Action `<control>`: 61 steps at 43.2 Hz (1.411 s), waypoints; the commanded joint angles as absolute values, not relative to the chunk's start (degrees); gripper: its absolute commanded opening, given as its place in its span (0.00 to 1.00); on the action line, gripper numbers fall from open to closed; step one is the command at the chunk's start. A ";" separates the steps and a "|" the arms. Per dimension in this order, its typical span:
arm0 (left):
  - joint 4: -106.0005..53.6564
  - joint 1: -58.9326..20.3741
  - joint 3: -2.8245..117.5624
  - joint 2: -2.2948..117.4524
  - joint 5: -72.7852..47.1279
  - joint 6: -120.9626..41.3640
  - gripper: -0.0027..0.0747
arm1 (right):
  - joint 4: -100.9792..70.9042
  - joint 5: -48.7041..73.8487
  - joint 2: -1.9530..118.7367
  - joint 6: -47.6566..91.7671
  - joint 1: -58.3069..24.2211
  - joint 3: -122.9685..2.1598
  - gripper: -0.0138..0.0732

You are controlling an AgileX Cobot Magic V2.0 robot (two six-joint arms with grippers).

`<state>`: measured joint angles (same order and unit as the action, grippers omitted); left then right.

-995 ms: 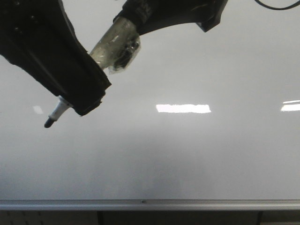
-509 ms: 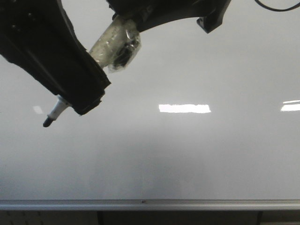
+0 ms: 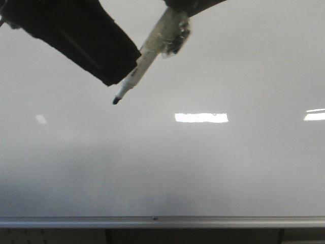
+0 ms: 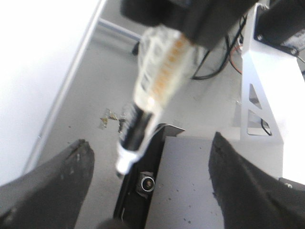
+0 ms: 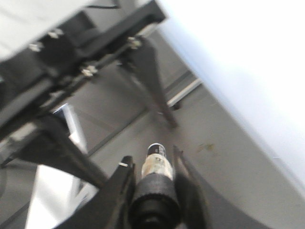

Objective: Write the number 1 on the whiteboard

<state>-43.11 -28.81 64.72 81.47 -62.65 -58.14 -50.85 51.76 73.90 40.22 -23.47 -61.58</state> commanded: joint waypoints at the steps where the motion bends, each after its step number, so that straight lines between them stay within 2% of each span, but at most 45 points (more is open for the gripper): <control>1: -46.11 -27.49 67.61 79.58 -61.85 -58.20 0.67 | -51.47 42.51 68.69 38.92 -23.28 -59.76 0.08; 7: -46.11 -24.16 68.01 79.58 -61.85 -58.20 0.48 | -51.40 30.65 62.14 37.67 -21.49 -53.36 0.08; 15: -46.11 -18.57 68.01 79.58 -61.85 -58.20 0.02 | -51.40 20.87 53.31 37.51 -16.16 -45.12 0.08; 16: -46.11 -17.99 68.01 79.58 -61.59 -58.10 0.01 | -51.40 20.13 52.60 37.51 -15.52 -44.52 0.08; 22: -45.77 -13.96 67.75 78.07 -57.25 -52.36 0.01 | -51.46 17.74 50.94 37.51 -14.41 -43.16 0.08; 27: -42.68 -10.76 64.02 72.26 -44.68 -44.40 0.01 | -51.51 14.59 51.34 37.51 -14.41 -43.16 0.08; 45: -41.97 -7.53 36.89 45.61 -14.02 -39.85 0.01 | -51.51 8.66 59.95 37.61 -14.41 -46.20 0.08; 53: -41.97 -7.53 31.27 40.73 -11.26 -39.85 0.01 | -51.46 8.44 66.41 38.76 -14.41 -52.66 0.08; 61: -41.97 -7.53 31.15 40.73 -11.94 -39.85 0.01 | -51.46 8.48 72.06 39.62 -14.41 -59.25 0.08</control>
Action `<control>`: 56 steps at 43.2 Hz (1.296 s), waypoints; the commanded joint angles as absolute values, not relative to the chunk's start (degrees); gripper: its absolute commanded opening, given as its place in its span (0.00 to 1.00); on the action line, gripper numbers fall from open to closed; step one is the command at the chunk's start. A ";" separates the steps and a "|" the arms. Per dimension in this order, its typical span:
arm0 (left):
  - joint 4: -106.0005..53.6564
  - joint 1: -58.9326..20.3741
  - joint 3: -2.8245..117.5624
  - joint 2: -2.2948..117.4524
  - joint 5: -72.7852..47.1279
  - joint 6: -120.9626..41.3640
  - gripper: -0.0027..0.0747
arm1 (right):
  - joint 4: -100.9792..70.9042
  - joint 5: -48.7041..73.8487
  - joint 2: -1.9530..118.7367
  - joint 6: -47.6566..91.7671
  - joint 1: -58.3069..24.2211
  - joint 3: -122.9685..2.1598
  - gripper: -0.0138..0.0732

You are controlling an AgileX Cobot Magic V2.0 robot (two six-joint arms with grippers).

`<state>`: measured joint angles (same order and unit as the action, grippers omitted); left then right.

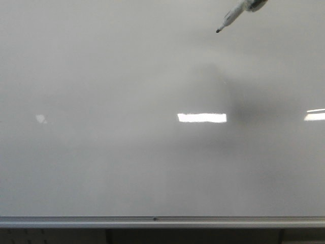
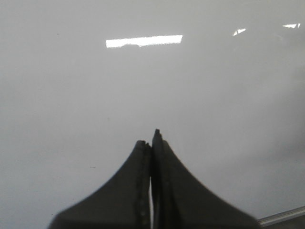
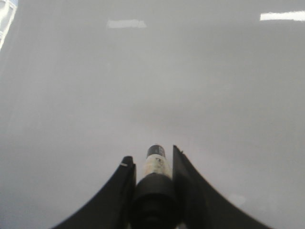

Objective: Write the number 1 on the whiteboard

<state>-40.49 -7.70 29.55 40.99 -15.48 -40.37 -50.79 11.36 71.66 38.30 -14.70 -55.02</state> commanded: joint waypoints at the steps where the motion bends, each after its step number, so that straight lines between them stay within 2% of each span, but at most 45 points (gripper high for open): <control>1: -41.97 -7.53 31.15 40.73 -11.94 -39.85 0.01 | -51.46 8.39 72.53 39.92 -14.41 -59.81 0.08; 28: -41.97 -7.53 31.15 40.73 -11.94 -39.85 0.01 | -51.18 5.31 78.43 42.55 -14.41 -62.89 0.08; 56: -41.97 -7.53 31.15 40.73 -11.94 -39.85 0.01 | -49.88 6.73 78.78 42.74 -14.41 -61.71 0.09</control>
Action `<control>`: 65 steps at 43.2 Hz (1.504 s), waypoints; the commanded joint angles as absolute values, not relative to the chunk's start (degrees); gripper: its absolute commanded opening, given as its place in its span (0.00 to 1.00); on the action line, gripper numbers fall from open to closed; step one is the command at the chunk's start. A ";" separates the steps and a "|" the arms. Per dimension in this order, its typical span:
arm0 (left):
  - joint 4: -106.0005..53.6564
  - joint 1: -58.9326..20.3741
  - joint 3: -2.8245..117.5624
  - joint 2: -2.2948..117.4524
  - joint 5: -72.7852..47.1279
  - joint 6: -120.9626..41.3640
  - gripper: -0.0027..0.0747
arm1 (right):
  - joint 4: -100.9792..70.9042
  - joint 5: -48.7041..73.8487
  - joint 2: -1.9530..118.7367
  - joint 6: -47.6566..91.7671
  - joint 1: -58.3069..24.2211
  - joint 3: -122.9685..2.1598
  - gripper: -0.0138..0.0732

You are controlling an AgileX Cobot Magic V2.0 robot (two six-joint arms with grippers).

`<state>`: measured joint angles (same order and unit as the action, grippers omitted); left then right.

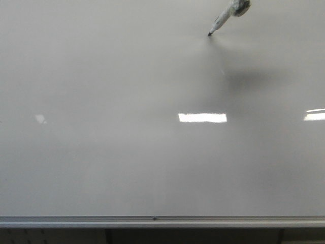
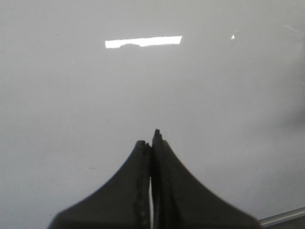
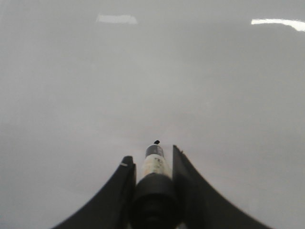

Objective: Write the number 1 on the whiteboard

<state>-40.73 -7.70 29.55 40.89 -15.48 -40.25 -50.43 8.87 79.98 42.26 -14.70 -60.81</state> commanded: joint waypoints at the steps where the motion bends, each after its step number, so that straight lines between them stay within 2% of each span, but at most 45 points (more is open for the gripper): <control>1: -41.97 -7.53 31.15 40.73 -11.94 -39.85 0.01 | -49.88 6.73 78.78 42.74 -14.41 -61.50 0.09; 47: -41.97 -7.53 31.15 40.73 -11.94 -39.85 0.01 | -49.88 10.42 77.76 42.74 -14.41 -52.64 0.09; 56: -41.97 -7.53 31.15 40.73 -12.18 -39.85 0.01 | -49.88 19.63 67.89 42.67 -14.41 -55.40 0.09; 61: -43.03 -7.53 31.15 40.73 -12.30 -39.85 0.01 | -49.88 34.20 65.66 42.15 -14.41 -62.13 0.09; 65: -43.51 -7.88 32.59 40.73 -16.95 -40.75 0.01 | -49.88 47.09 66.62 40.96 -14.41 -68.05 0.09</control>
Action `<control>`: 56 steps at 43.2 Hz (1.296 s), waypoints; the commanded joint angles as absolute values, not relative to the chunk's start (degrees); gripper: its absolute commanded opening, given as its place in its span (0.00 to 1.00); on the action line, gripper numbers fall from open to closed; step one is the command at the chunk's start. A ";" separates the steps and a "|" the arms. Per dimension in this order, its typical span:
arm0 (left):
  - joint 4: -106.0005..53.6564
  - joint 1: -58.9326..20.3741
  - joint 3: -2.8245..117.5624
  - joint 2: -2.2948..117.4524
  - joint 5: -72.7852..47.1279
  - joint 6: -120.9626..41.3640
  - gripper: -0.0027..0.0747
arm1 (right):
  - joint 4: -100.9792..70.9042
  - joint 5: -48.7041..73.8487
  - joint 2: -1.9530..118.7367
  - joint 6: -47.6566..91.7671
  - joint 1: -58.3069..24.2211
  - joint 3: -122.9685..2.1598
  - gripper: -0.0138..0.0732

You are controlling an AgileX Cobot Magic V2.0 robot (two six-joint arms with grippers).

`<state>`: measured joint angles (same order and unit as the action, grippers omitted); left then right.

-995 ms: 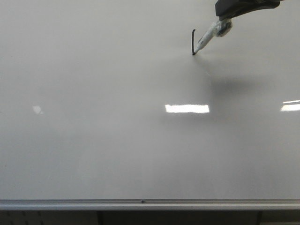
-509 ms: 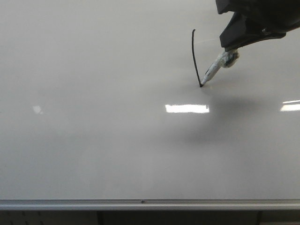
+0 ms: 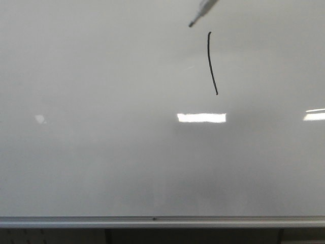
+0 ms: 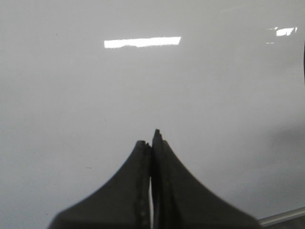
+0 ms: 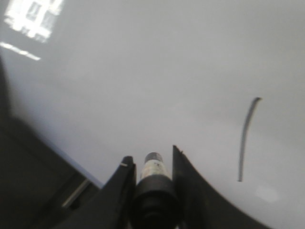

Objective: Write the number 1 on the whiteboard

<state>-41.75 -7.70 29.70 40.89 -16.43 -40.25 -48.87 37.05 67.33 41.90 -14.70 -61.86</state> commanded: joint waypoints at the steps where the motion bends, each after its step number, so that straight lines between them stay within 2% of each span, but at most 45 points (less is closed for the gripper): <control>1: -43.51 -7.88 33.17 41.04 -18.78 -41.49 0.01 | -49.88 49.38 66.96 40.68 -14.41 -69.06 0.09; 6: -45.49 -7.88 37.93 43.33 -29.09 -47.95 0.11 | -49.88 59.26 68.52 40.42 -14.41 -72.90 0.09; 11: -52.31 -7.88 43.16 46.62 -40.44 -57.23 0.36 | -50.10 64.08 69.28 40.42 -14.41 -73.45 0.09; 15: -58.84 -7.88 46.74 50.32 -50.99 -63.23 0.61 | -50.58 65.93 69.46 40.47 -14.47 -73.45 0.09; 18: -63.07 -7.88 48.82 52.96 -57.92 -65.86 0.71 | -51.17 67.04 69.46 40.52 -14.86 -73.45 0.09; 29: -66.05 -8.65 56.25 61.72 -72.61 -67.36 0.72 | -53.16 69.73 69.53 41.23 -21.37 -73.45 0.09; 45: -63.91 -26.18 61.06 68.19 -72.08 -67.55 0.72 | -58.13 70.20 69.53 42.74 -22.44 -73.45 0.09; 56: -63.66 -30.06 62.78 72.43 -70.72 -67.55 0.72 | -60.51 72.08 69.53 43.21 -22.44 -73.45 0.09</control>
<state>-60.00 -29.31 60.84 72.64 -69.83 -67.28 -55.25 70.65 70.56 42.41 -22.43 -71.59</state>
